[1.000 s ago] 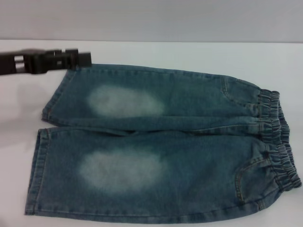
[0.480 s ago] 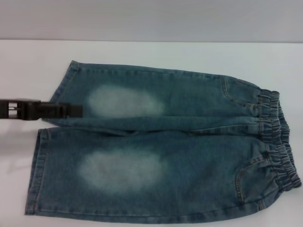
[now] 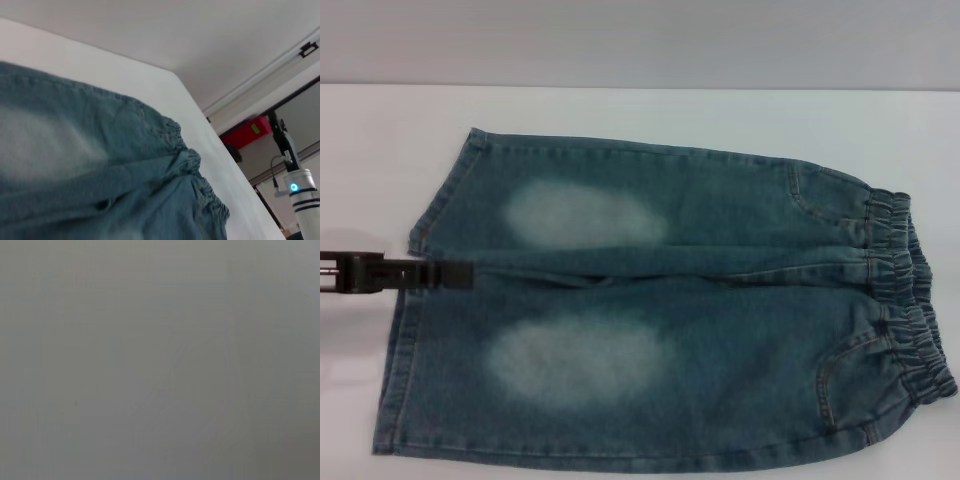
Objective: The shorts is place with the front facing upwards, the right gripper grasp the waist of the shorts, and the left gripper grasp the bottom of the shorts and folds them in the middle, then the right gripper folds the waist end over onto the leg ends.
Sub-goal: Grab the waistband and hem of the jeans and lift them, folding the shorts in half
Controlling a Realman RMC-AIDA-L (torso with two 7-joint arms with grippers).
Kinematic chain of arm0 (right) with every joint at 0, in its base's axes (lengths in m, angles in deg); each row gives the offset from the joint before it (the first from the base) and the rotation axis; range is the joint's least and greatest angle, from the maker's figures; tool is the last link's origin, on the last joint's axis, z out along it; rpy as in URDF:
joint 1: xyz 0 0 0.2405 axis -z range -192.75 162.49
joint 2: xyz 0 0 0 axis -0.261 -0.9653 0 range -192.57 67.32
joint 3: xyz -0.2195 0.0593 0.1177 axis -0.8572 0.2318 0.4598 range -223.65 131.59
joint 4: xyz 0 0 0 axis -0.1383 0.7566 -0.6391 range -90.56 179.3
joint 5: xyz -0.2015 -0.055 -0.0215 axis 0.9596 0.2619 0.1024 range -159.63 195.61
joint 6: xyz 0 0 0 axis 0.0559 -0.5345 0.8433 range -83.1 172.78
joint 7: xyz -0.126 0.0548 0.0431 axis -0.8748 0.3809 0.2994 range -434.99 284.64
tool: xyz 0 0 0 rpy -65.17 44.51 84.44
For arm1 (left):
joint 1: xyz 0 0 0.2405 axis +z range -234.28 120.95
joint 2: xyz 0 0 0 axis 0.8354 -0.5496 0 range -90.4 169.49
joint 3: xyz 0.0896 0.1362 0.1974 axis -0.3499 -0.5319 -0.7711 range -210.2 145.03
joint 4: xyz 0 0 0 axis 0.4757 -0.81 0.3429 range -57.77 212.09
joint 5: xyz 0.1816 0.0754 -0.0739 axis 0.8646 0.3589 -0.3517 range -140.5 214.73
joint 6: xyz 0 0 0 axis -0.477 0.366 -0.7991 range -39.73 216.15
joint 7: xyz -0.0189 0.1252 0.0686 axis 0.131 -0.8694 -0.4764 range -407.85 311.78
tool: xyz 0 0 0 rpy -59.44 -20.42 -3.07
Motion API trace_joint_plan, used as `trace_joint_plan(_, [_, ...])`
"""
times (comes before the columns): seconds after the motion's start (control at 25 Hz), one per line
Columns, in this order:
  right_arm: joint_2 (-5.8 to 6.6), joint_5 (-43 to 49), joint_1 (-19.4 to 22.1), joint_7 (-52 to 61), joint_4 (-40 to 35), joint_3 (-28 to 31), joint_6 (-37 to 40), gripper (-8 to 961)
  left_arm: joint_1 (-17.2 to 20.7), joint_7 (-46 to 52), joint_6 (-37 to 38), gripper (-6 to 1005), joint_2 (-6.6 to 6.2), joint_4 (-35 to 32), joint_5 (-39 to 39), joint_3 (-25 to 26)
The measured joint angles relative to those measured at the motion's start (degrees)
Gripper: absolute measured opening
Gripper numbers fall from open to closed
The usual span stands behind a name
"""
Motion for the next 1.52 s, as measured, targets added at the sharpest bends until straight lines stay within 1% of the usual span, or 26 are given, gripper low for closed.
trace_joint_plan(0.08, [-0.01, 0.00, -0.08, 0.00, -0.17, 0.00, -0.05, 803, 0.00, 0.00, 0.00, 810, 0.00, 0.00, 0.00, 0.00])
trace_joint_plan(0.12, [-0.04, 0.00, -0.13, 0.00, -0.27, 0.00, -0.06, 803, 0.76, 1.79, 0.76, 810, -0.31, 0.10, 0.68, 0.01])
trace_joint_plan(0.16, [-0.05, 0.00, -0.17, 0.00, -0.35, 0.01, -0.06, 803, 0.76, 1.79, 0.76, 810, -0.31, 0.10, 0.68, 0.01])
trace_joint_plan(0.2, [-0.08, 0.00, -0.19, 0.00, -0.43, 0.03, -0.07, 803, 0.68, 3.38, 0.65, 810, -0.31, 1.70, 2.03, 0.02])
trace_joint_plan(0.28, [-0.14, 0.00, -0.21, 0.00, -0.52, 0.07, -0.09, 803, 0.68, 3.38, 0.65, 810, -0.31, 1.70, 2.03, 0.02])
trace_joint_plan(0.32, [-0.17, 0.00, -0.21, 0.00, -0.54, 0.08, -0.09, 803, 0.27, 3.96, 0.51, 810, -0.30, 3.96, 3.26, 0.01])
trace_joint_plan(0.36, [-0.19, 0.00, -0.20, 0.00, -0.54, 0.07, -0.10, 803, 0.27, 3.96, 0.51, 810, -0.30, 3.96, 3.26, 0.01])
trace_joint_plan(0.44, [-0.23, 0.00, -0.08, 0.00, -0.55, -0.04, -0.15, 803, -0.33, 4.69, 0.48, 810, -0.23, 5.73, 6.30, 0.01])
trace_joint_plan(0.76, [-0.26, 0.00, 0.31, 0.00, -0.55, -0.35, -0.25, 802, 0.13, 7.14, 1.09, 810, -0.33, 5.64, 7.83, 0.09])
trace_joint_plan(0.8, [-0.27, 0.00, 0.36, 0.00, -0.55, -0.35, -0.25, 802, 0.58, 7.61, 1.39, 810, -0.67, 5.53, 9.31, 0.10])
trace_joint_plan(0.84, [-0.27, 0.00, 0.38, 0.00, -0.55, -0.35, -0.25, 802, 0.58, 7.61, 1.39, 810, -0.67, 5.53, 9.31, 0.10])
trace_joint_plan(0.88, [-0.27, 0.00, 0.41, 0.00, -0.55, -0.35, -0.25, 802, 0.71, 7.27, 1.98, 810, -0.91, 5.54, 10.87, 0.10])
trace_joint_plan(1.0, [-0.26, 0.00, 0.42, 0.00, -0.55, -0.35, -0.30, 802, 0.71, 7.27, 1.98, 810, -0.91, 5.54, 10.87, 0.10])
trace_joint_plan(1.08, [-0.23, 0.00, 0.42, 0.00, -0.55, -0.35, -0.34, 802, 0.80, 6.97, 2.30, 810, -1.35, 5.24, 15.36, 0.20])
trace_joint_plan(1.32, [-0.13, 0.00, 0.31, 0.00, -0.55, -0.35, -0.80, 801, 0.83, 6.99, 2.30, 810, -1.53, 5.24, 15.99, 0.66])
trace_joint_plan(1.36, [-0.12, 0.00, 0.28, 0.00, -0.55, -0.35, -0.90, 801, 0.86, 7.39, 2.07, 810, -1.94, 5.24, 18.86, 1.95])
trace_joint_plan(1.4, [-0.11, 0.00, 0.27, 0.00, -0.55, -0.36, -0.95, 802, 0.86, 7.47, 1.94, 810, -2.06, 5.24, 20.11, 2.53])
trace_joint_plan(1.52, [-0.09, 0.00, 0.25, 0.00, -0.55, -0.35, -1.03, 802, 0.86, 7.52, 1.88, 810, -2.08, 5.24, 20.80, 2.92])
